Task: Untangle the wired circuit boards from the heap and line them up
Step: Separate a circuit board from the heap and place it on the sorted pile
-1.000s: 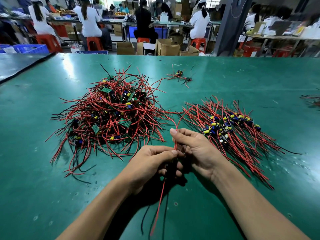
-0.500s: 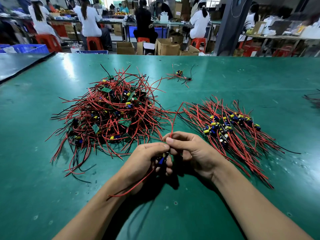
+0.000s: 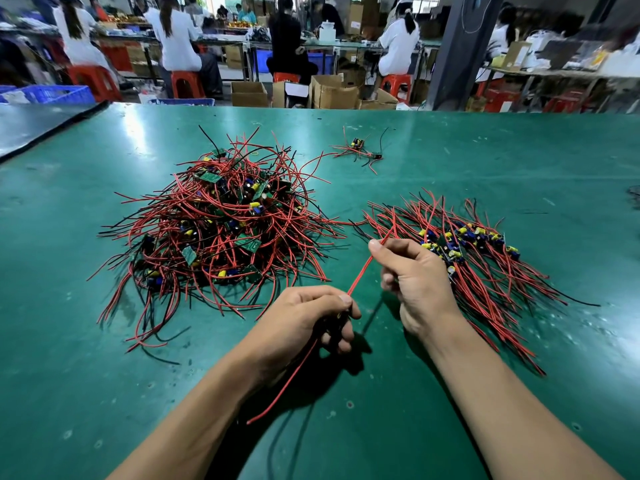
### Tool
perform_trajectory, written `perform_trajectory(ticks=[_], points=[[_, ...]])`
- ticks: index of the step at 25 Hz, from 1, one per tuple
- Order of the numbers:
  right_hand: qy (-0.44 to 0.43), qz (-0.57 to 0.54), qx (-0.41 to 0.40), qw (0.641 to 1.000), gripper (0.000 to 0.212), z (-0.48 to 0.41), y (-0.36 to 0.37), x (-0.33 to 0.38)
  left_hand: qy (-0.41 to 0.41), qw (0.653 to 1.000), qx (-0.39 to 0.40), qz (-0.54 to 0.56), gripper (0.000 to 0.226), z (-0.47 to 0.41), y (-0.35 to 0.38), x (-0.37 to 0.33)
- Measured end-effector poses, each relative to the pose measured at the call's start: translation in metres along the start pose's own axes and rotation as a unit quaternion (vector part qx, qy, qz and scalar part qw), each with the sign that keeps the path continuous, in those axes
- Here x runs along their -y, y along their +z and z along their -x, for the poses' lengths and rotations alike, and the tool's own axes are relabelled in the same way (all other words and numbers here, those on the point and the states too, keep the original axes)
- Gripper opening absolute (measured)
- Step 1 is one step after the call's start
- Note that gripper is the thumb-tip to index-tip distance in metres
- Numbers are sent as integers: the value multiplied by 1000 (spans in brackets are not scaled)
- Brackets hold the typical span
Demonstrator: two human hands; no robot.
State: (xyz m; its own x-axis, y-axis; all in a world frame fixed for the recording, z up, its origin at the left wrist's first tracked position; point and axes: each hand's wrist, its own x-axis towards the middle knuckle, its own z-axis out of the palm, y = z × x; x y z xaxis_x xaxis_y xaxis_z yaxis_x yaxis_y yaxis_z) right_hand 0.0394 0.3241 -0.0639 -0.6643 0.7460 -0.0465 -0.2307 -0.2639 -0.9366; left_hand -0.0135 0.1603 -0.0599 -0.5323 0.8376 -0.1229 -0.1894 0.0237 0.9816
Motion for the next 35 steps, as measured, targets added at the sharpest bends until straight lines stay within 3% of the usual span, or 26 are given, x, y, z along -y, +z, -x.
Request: perform_trajectory(ticks=[4,7,10,14,18,23,29,32,35], points=[[48,-12,32,998,20,3,1,-4,-2,1000,-14,-10,30,1,0,2],[142,33,178,973,36,12,0,-5,8,999,-40,2,26,2,0,5],[170,71,270,945,28,22,-1,-7,12,998,-56,31,27,2,1,7],[118,103,180,971,32,17,2,-9,12,998,-60,-10,30,3,3,4],[65,46,63,995,23,6,1,-7,7,998,-27,-63,27,6,5,1],[42,24,14,999,20,2,-2,1,7,997,7,-72,25,7,3,-2],[116,-58,-19,991,23,0,-3,8,1,995,20,-93,25,8,2,-4],[216,-144,-2,966,38,-3,-8,16,6,993,31,-110,24,9,1,-5],[287,-214,35,933,36,-4,-13,21,4,993,38,-113,24,10,1,-5]])
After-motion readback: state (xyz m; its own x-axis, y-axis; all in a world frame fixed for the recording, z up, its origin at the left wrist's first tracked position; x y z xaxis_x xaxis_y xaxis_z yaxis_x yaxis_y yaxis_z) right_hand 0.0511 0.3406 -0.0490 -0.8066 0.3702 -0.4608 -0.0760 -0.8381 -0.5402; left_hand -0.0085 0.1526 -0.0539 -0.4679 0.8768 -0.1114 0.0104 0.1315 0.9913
